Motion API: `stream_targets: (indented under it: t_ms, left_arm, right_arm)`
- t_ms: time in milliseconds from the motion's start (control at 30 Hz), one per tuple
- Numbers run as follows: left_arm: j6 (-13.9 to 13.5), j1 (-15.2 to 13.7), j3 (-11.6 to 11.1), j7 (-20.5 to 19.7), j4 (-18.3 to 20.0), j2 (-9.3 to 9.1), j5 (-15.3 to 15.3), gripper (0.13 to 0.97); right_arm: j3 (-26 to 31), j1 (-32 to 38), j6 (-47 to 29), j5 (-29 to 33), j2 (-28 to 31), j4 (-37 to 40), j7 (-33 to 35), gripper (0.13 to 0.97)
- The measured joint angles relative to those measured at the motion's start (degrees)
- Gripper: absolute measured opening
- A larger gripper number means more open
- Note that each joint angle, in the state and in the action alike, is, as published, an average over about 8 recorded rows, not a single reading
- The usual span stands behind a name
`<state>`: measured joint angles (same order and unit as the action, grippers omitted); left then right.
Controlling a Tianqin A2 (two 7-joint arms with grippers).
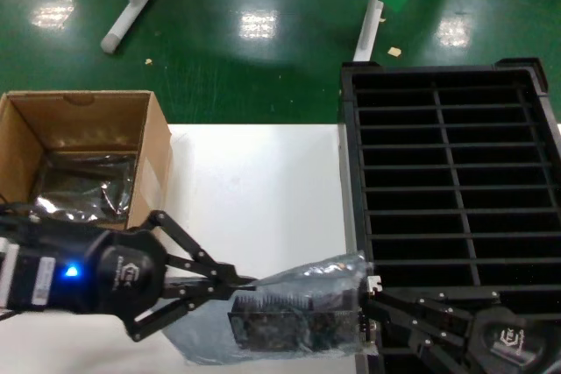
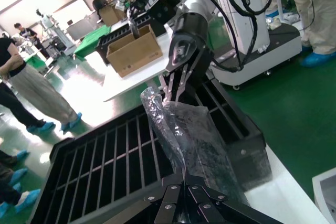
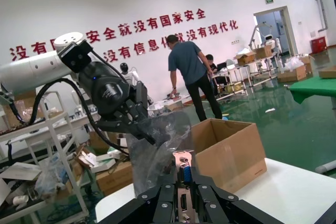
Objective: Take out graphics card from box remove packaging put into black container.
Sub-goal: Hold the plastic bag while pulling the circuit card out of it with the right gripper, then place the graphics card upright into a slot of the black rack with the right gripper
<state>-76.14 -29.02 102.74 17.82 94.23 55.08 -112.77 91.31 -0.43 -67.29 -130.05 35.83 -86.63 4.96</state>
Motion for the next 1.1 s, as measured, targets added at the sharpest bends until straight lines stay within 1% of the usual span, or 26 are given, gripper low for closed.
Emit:
stream_targets:
  t_ms: [233, 467, 633, 800, 900, 967, 1033, 1100]
  left_arm:
    - [-1.6, 1.0, -2.0, 2.0, -2.5, 2.32, -1.1, 0.142]
    - [-3.8, 1.9, -3.9, 5.3, -6.9, 4.31, -2.2, 0.142]
    - [-5.6, 2.0, -4.9, 8.2, -11.1, 4.98, -2.9, 0.142]
    - [-8.1, 1.7, -5.6, 12.0, -16.6, 5.05, -3.4, 0.142]
    - [-9.8, 0.7, -5.5, 14.6, -20.5, 4.74, -3.5, 0.142]
    - [-10.9, -0.5, -4.7, 16.4, -23.4, 4.46, -3.6, 0.142]
    - [-11.9, -2.1, -3.4, 18.2, -26.3, 4.19, -3.9, 0.142]
    - [-12.6, -4.1, -1.4, 20.0, -29.1, 4.00, -4.6, 0.142]
  right_arm:
    - [0.2, 1.0, 0.5, 0.5, 0.1, 0.4, -0.3, 0.180]
    - [0.1, 2.3, 1.6, 1.2, 0.6, 0.5, -0.8, 0.180]
    - [-0.2, 3.2, 2.9, 2.0, 1.3, -0.3, -1.1, 0.180]
    - [-0.9, 3.4, 4.9, 3.2, 2.8, -1.9, -1.7, 0.180]
    - [-1.6, 3.0, 6.3, 4.0, 4.1, -3.7, -2.6, 0.180]
    - [-2.3, 2.4, 7.4, 4.6, 5.4, -5.4, -3.4, 0.180]
    - [-3.3, 1.6, 8.6, 5.2, 6.9, -7.4, -4.4, 0.180]
    - [-4.5, 0.5, 9.8, 5.9, 8.8, -9.8, -5.5, 0.180]
